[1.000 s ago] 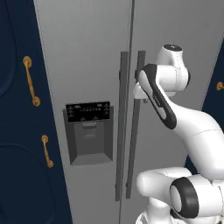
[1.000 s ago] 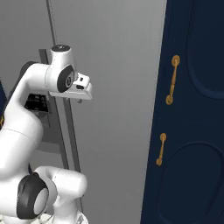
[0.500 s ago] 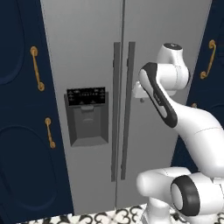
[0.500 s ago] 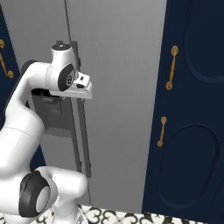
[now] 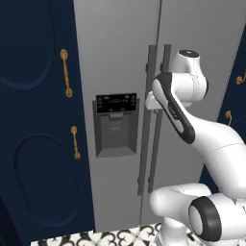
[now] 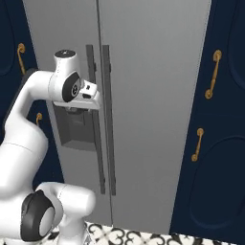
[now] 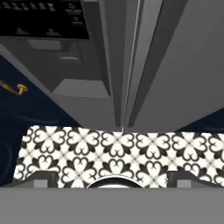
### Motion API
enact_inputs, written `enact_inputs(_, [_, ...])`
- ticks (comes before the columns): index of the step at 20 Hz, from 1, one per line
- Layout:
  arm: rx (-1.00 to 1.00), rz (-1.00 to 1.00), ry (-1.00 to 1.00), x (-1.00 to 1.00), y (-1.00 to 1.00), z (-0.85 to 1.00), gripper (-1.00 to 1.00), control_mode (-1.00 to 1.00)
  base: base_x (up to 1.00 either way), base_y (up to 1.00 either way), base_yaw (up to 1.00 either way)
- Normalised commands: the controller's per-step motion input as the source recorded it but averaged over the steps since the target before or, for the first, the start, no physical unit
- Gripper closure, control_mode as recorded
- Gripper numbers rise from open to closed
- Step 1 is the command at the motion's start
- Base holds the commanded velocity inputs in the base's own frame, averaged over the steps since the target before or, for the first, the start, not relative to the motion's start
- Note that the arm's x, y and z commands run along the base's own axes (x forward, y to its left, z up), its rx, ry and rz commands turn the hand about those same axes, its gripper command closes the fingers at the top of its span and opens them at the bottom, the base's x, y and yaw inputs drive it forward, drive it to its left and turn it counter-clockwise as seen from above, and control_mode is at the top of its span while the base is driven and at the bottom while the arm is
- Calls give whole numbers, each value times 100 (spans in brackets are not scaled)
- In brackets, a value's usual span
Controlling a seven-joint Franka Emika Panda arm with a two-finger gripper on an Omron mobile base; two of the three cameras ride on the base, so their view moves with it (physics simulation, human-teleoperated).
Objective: Take the strawberry from the fridge and place it on top of the pancake, located on the dining counter.
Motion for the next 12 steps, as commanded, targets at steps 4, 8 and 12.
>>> enact_inputs(4, [0, 0, 0, 0, 0, 0, -100, 100, -15, -36, 0])
enact_inputs(8, [0, 0, 0, 0, 0, 0, -100, 100, -11, -42, -3])
enact_inputs(12, [0, 0, 0, 0, 0, 0, -100, 100, -19, -4, -7])
